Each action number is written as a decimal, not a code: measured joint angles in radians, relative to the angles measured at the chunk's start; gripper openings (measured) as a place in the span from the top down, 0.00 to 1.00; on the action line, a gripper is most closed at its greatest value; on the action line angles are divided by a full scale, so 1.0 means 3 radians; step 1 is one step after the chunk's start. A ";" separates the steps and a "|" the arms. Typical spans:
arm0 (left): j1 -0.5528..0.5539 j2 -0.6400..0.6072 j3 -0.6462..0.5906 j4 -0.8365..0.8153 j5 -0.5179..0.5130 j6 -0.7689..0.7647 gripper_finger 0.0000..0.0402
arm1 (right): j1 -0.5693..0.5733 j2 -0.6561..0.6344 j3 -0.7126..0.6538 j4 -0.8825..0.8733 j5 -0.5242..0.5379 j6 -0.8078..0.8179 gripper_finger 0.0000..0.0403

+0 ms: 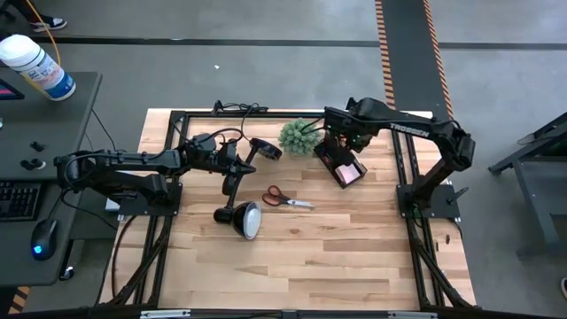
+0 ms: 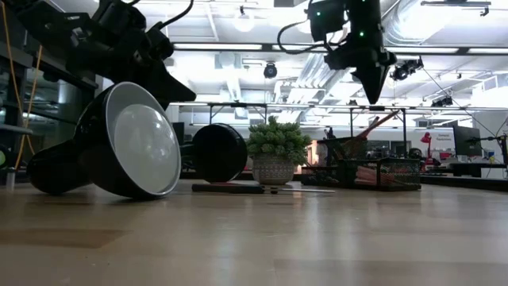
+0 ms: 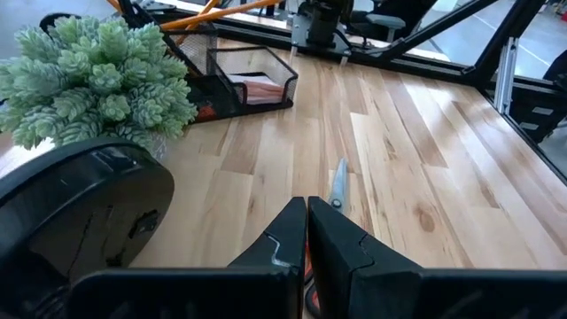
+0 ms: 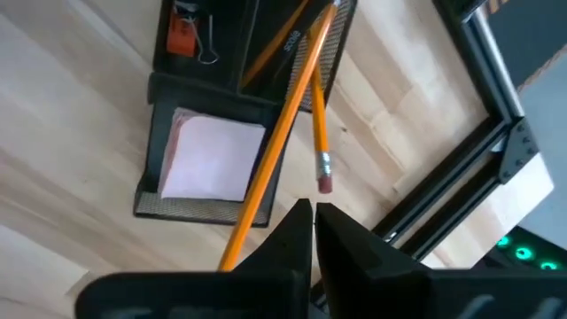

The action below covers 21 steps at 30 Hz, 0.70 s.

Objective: Pick and place office supplies into organizer
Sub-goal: Put the scissors into the top left section of the desk organizer

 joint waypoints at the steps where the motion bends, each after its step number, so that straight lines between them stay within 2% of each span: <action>1: -0.0001 0.0000 0.0000 -0.0010 -0.0001 0.0012 0.99 | 0.0004 -0.0002 0.0000 0.0006 0.0024 0.0001 0.97; 6: 0.0000 0.0000 0.0000 -0.0021 -0.0006 0.0031 0.99 | 0.0026 -0.0027 0.0145 -0.0077 -0.0189 0.0033 0.99; 9: -0.0001 0.0000 0.0001 -0.0024 -0.0006 0.0043 0.99 | 0.0144 -0.0029 0.0350 -0.0254 -0.0186 0.0131 0.99; 14: -0.0001 0.0000 0.0000 -0.0027 -0.0008 0.0084 0.99 | 0.0527 -0.0092 0.0675 -0.0288 -0.0265 0.0358 1.00; 21: -0.0001 0.0000 0.0001 -0.0052 -0.0009 0.0085 0.99 | 0.1209 -0.0158 0.0674 -0.0292 0.0033 0.0958 1.00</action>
